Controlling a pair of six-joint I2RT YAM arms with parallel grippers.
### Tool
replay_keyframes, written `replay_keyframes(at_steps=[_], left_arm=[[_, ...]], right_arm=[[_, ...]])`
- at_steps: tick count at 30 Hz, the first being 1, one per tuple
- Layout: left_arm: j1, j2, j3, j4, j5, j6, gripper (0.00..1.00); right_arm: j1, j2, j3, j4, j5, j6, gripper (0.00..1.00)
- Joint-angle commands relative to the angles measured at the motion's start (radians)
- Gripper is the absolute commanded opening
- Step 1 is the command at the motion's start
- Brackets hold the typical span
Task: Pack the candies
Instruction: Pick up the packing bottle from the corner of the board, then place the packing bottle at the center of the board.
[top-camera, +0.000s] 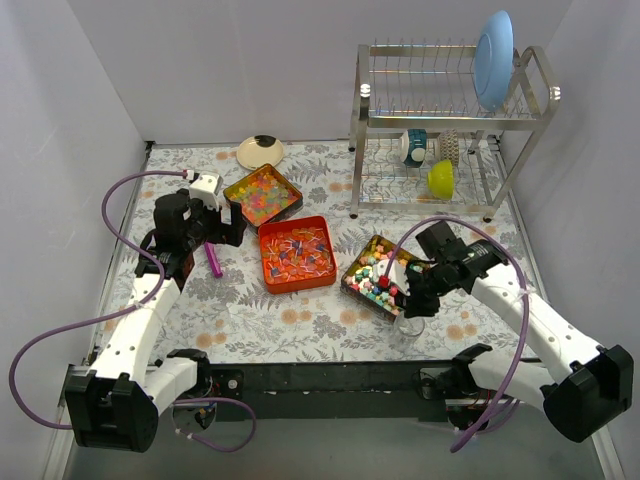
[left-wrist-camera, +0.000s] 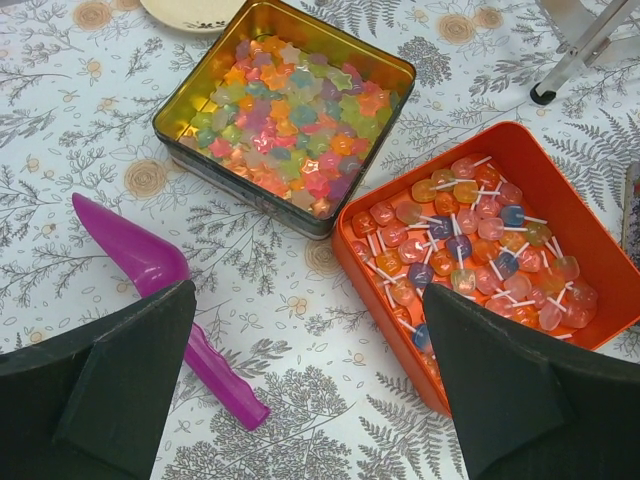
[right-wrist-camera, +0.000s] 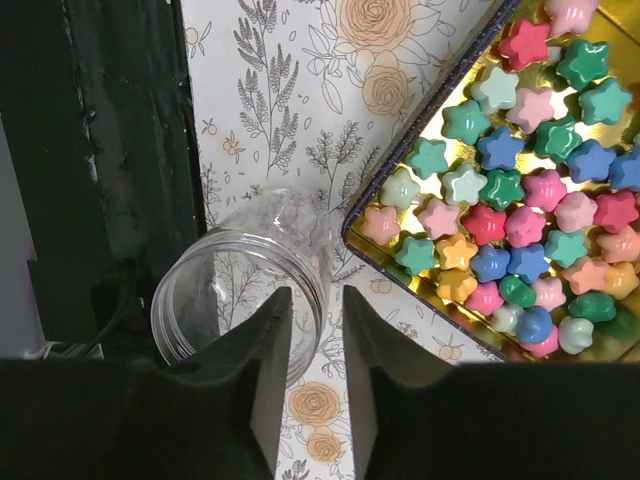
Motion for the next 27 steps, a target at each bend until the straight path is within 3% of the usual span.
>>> replay_keyframes(at_steps=[1, 6, 12, 17, 23, 27], left_arm=[[0.007, -0.034, 0.018, 0.01, -0.004, 0.03, 0.98], [0.009, -0.03, 0.027, 0.007, 0.003, 0.053, 0.98], [0.009, 0.012, 0.104, -0.036, -0.002, 0.031, 0.98], [0.009, 0.065, 0.198, -0.096, -0.028, -0.07, 0.98], [0.036, 0.105, 0.268, -0.117, -0.158, -0.18, 0.98], [0.044, 0.18, 0.388, -0.253, -0.218, -0.171, 0.98]], right_arm=[[0.05, 0.009, -0.005, 0.05, 0.029, 0.031, 0.29], [0.114, 0.021, 0.02, 0.073, 0.035, 0.071, 0.06], [0.289, 0.089, 0.171, 0.073, 0.01, 0.149, 0.01], [0.405, 0.19, 0.33, 0.145, -0.014, 0.212, 0.01], [0.545, 0.383, 0.422, 0.241, 0.139, 0.191, 0.01], [0.625, 0.486, 0.452, 0.307, 0.309, 0.175, 0.01]])
